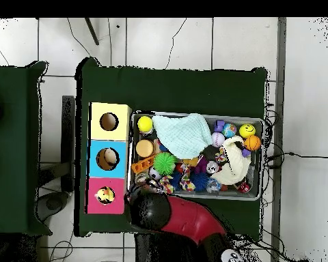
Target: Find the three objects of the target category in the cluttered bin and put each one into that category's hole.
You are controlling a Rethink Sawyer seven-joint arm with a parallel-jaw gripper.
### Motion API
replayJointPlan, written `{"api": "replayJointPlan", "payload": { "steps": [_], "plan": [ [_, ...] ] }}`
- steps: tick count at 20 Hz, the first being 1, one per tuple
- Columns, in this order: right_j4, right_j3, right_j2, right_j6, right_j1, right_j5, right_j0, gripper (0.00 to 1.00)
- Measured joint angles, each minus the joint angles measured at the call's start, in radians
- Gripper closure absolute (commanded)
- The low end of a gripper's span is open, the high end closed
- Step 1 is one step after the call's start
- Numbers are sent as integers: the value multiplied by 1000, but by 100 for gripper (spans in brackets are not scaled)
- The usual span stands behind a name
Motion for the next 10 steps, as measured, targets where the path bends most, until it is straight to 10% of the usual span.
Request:
{"api": "replayJointPlan", "payload": {
  "steps": [10],
  "plan": [
    [-122,-183,-58,0,52,109,-6,0]
  ]
}}
